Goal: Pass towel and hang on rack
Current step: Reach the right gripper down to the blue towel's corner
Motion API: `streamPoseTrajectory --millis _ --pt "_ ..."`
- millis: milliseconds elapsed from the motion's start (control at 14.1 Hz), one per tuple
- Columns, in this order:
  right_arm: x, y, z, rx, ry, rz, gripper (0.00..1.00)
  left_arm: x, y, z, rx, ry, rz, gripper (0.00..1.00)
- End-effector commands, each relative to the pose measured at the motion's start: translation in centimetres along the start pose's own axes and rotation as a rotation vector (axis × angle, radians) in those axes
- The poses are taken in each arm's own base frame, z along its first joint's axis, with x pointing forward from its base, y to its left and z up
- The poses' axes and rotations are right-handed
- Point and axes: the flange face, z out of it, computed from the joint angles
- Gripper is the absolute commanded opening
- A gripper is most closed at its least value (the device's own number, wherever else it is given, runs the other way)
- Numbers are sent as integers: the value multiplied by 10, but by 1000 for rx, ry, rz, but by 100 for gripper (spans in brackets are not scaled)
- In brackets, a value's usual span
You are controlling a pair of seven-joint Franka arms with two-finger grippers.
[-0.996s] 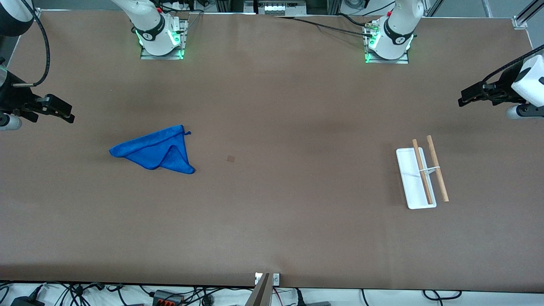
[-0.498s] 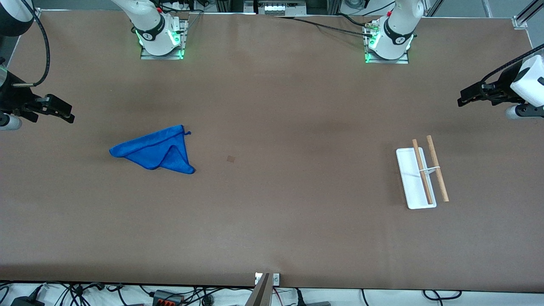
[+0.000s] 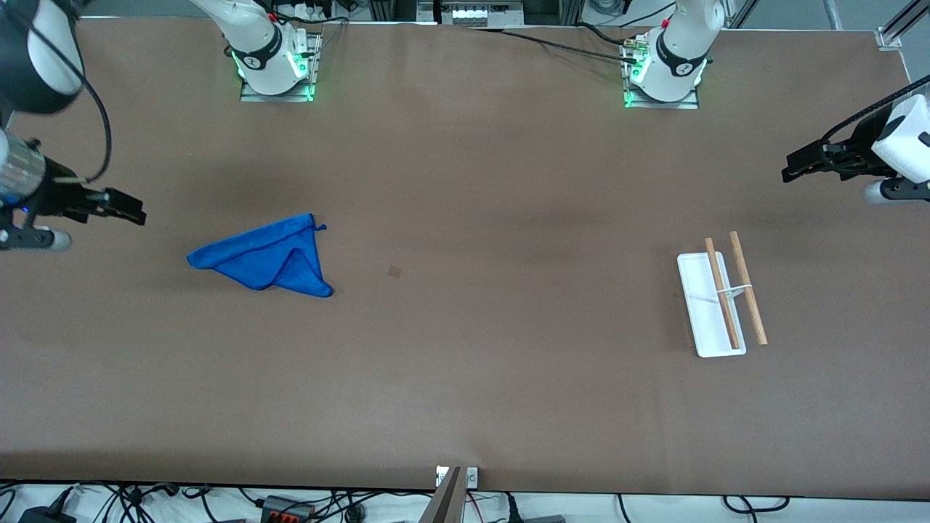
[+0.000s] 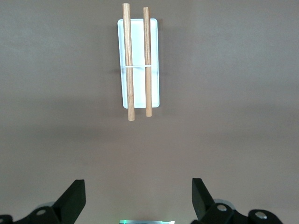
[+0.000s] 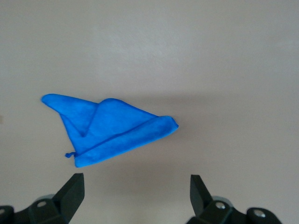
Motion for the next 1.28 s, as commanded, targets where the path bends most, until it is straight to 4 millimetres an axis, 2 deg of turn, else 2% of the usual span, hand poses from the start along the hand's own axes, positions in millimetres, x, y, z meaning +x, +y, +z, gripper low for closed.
streamPoseTrajectory --millis 0,427,569,712,925,1067,1210 --pt "22 21 52 -13 -59 45 100 0 0 0 -6 10 18 100" --pt "43 45 181 1 -250 75 100 0 0 0 -6 7 18 100" --pt "45 48 213 9 -293 83 100 0 0 0 -6 7 18 100" --pt "50 48 233 7 -292 58 100 0 0 0 -6 7 18 100" --pt "58 43 255 23 -271 -87 100 0 0 0 -6 7 18 100" --pt "57 37 268 30 -293 -134 100 0 0 0 -7 7 17 100" --pt "56 41 289 96 -311 -175 100 0 0 0 -7 7 17 100"
